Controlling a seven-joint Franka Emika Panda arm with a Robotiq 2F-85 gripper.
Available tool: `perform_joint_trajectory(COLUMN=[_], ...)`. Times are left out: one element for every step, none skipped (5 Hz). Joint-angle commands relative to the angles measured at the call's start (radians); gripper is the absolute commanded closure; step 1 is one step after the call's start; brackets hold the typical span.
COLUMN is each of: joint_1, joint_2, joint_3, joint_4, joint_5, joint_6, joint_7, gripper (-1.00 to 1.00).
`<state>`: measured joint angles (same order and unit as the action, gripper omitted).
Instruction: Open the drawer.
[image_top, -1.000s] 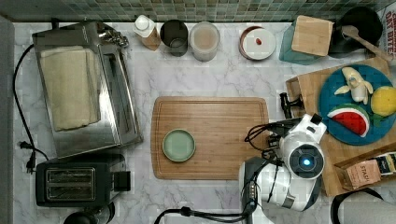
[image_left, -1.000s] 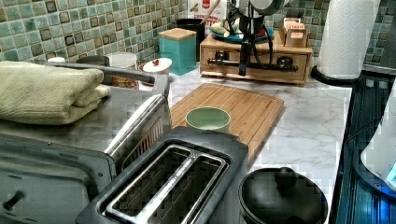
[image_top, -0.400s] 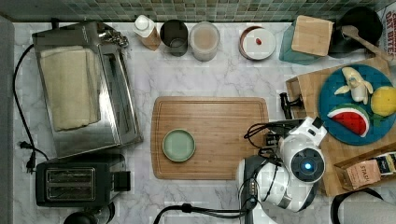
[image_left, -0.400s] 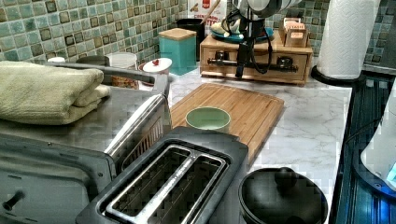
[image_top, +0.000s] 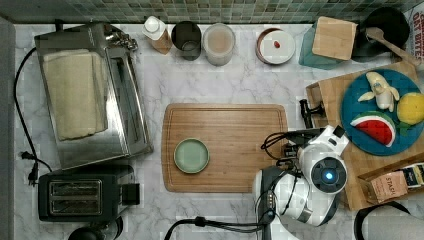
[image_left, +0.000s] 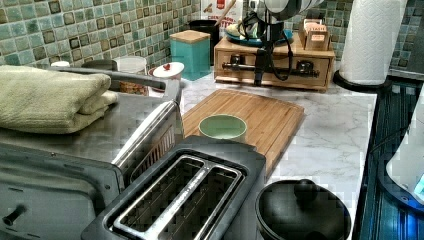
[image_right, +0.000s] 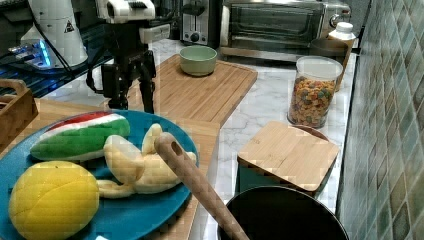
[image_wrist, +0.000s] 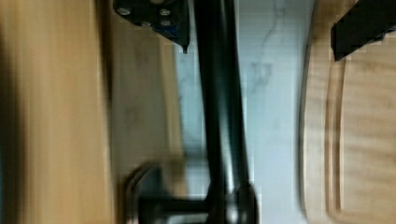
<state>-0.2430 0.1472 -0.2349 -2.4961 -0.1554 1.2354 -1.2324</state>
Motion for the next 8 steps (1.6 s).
perform_joint_trajectory(joint_1=[0.004, 0.031, 0.088, 0.117, 0.146, 0.205, 0.255, 0.281], joint_2=[0.061, -0.028, -0.137, -0.099, -0.068, -0.106, -0.168, -0.208], joint_3=[0.044, 0.065, 0.11, 0.178, 0.238, 0.291, 0.346, 0.415], joint_4=[0.053, 0.015, -0.007, -0.014, -0.087, -0.133, -0.156, -0.16], joint_5=[-0.006, -0.006, -0.015, 0.092, 0.154, 0.157, 0.181, 0.233], joint_6=[-0.019, -0.094, -0.25, -0.252, -0.103, -0.095, -0.164, -0.213], joint_7=[-0.071, -0.071, -0.053, -0.116, -0.061, 0.093, 0.224, 0.307], gripper=[-1.0, -1.0, -1.0, -1.0, -1.0, -1.0, -1.0, -1.0])
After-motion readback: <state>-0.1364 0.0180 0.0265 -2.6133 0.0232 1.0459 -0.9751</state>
